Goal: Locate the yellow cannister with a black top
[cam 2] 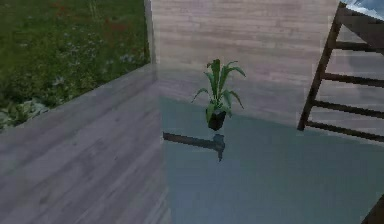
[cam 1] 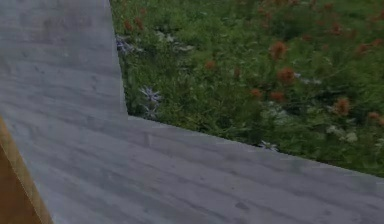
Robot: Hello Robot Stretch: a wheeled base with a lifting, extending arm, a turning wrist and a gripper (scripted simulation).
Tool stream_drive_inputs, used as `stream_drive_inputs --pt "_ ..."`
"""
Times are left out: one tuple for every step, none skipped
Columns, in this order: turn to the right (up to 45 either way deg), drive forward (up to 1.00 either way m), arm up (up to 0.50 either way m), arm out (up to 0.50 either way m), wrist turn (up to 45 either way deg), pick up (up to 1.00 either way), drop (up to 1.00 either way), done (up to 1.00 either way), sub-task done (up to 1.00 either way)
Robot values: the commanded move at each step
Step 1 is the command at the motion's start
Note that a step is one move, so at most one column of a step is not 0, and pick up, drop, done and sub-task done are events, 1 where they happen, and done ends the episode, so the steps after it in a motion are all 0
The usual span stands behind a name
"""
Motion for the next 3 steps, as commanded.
stream_drive_inputs --pt "-45.0 0.0 0.0 0.0 0.0 0.0 0.0 0.0 0.0" --pt "-45.0 0.0 0.0 0.0 0.0 0.0 0.0 0.0 0.0" --pt "-45.0 0.0 0.0 0.0 0.0 0.0 0.0 0.0 0.0"
